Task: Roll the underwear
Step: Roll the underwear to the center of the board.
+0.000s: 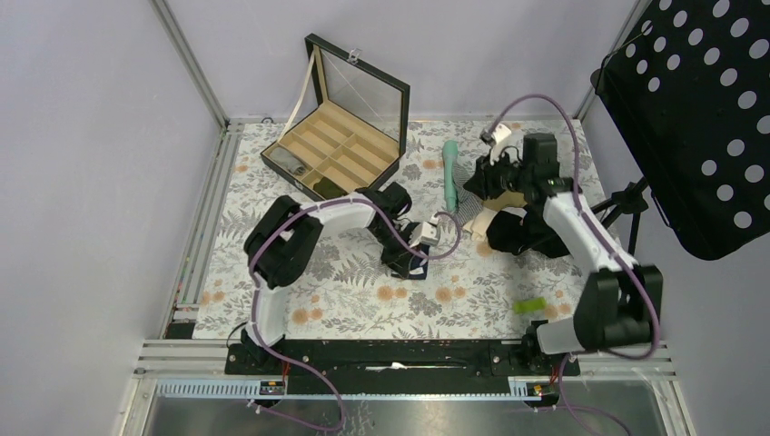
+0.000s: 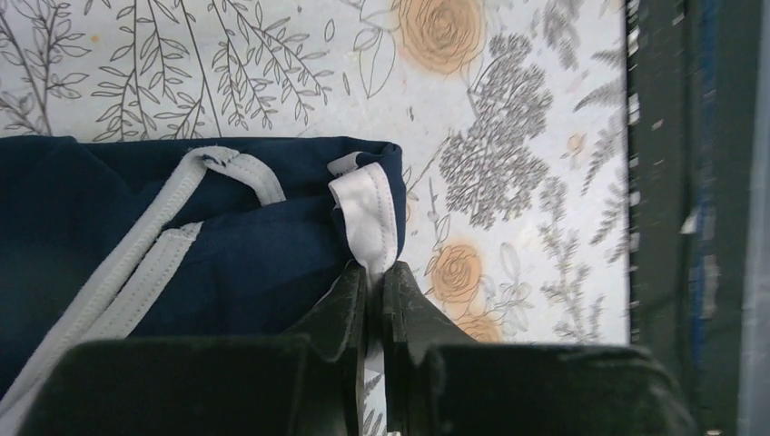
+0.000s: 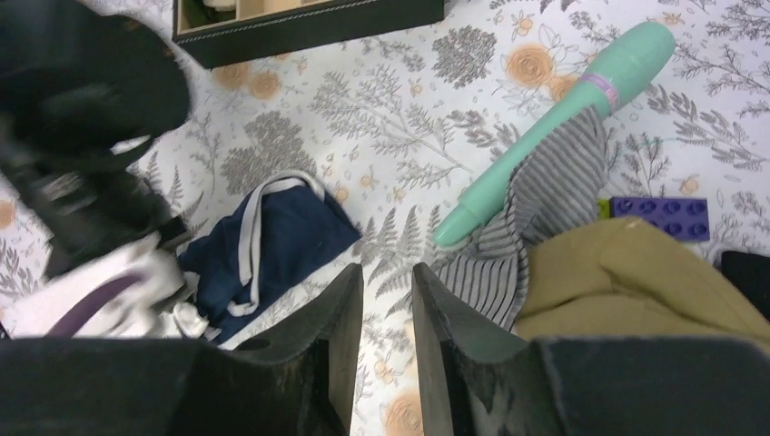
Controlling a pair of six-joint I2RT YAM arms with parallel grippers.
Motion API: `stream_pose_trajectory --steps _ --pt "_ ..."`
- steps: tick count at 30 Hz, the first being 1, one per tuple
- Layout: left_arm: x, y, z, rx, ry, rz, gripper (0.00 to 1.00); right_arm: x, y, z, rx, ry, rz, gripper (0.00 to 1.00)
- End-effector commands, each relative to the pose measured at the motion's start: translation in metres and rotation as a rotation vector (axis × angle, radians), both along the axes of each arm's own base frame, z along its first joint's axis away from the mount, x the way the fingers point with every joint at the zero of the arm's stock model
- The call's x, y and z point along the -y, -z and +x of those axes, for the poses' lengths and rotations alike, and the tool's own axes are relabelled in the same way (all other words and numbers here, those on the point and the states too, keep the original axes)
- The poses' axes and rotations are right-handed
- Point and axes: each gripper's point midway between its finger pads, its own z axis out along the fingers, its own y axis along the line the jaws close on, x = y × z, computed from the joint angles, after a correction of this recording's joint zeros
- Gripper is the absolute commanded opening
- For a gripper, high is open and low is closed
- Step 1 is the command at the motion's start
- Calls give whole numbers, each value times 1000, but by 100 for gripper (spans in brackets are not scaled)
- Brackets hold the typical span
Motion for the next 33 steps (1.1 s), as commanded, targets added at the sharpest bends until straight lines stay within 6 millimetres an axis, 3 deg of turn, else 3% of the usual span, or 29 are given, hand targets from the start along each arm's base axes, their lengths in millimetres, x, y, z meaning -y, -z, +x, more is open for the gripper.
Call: stream_pose_trajectory --steps 1,3,7,10,16,19,24,33 --pt "-10 19 -29 -336 -59 88 2 1 -7 -27 112 42 21 33" --pt "-4 20 -21 -395 -95 83 2 1 4 -66 118 -38 3 33" --pt "4 27 -11 -488 -148 87 4 2 53 -137 83 -235 -113 33" --pt "7 31 -8 -527 -162 101 4 -8 75 -169 110 -386 -213 39" --pt "13 37 -1 -564 -218 132 6 -51 75 -162 302 -554 -294 47" --pt "13 39 -2 -604 -241 131 8 -73 94 -168 336 -702 -335 48" --pt "17 38 -3 -655 -269 132 10 -96 120 -160 392 -787 -363 54" --pt "22 39 2 -662 -298 136 12 -122 133 -165 388 -908 -351 53"
